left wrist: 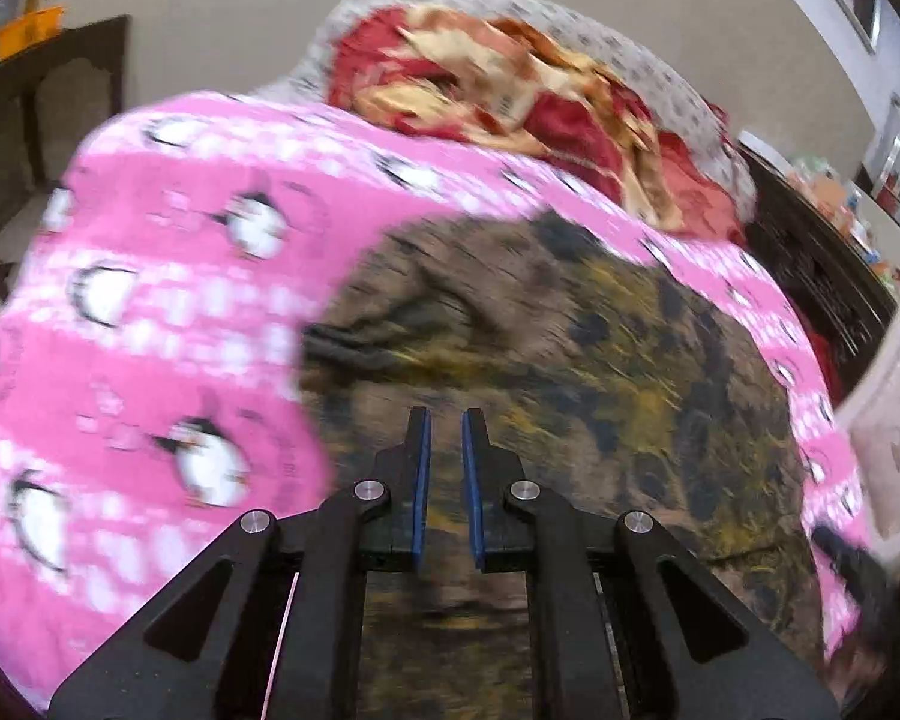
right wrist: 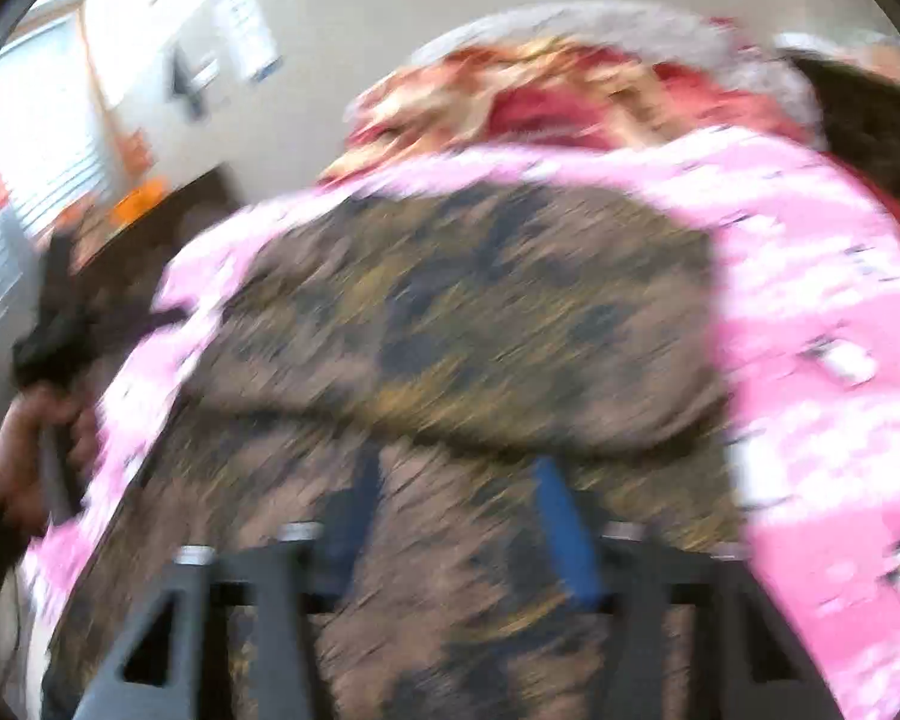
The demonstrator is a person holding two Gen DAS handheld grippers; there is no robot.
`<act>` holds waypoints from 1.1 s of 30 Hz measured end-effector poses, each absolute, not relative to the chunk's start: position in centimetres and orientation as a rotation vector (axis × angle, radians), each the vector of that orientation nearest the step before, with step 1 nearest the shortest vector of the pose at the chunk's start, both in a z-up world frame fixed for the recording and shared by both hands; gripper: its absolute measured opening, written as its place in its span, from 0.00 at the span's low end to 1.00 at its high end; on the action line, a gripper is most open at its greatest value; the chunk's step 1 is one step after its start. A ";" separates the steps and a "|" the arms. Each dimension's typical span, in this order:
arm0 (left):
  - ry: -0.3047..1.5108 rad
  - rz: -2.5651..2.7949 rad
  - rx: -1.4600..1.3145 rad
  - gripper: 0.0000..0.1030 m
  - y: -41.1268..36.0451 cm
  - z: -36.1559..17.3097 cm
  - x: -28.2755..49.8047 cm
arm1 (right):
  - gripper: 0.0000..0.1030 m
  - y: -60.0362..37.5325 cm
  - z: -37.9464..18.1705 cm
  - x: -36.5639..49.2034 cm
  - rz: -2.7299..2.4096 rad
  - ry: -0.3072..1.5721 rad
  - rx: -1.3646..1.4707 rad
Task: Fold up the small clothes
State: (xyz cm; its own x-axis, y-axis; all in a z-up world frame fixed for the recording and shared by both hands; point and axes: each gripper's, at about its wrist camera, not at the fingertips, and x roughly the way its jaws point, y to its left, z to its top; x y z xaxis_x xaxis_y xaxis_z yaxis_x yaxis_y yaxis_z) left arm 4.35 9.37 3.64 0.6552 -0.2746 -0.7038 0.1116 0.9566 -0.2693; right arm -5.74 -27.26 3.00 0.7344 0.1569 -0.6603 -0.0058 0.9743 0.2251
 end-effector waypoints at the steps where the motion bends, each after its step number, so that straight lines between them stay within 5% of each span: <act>1: 0.839 -0.197 -0.188 0.08 8.8 3.2 4.4 | 0.20 -28.2 3.2 -5.0 0.074 0.733 0.242; 8: 0.850 -0.122 -0.104 0.08 8.9 -1.9 2.3 | 0.14 -31.8 -0.4 1.2 0.020 0.955 0.144; 20: 0.914 -0.070 -0.117 0.08 7.2 0.4 8.8 | 0.12 -30.8 4.2 4.3 -0.008 0.843 0.144; 26: 0.849 -0.085 -0.112 0.08 7.4 -1.7 8.2 | 0.12 -31.2 -1.2 7.9 -0.050 0.895 0.088; 33: 0.856 -0.116 -0.177 0.08 8.4 -1.8 8.7 | 0.12 -31.4 -1.4 8.4 -0.051 0.909 0.102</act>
State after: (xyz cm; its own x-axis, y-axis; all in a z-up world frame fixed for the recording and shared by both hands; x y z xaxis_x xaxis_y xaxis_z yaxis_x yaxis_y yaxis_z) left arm 8.74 8.42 -1.82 0.6502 -0.1724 -0.7400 0.0301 0.9790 -0.2016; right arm 8.43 -31.38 -1.36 0.6140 -0.0008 -0.7893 0.0874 0.9939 0.0670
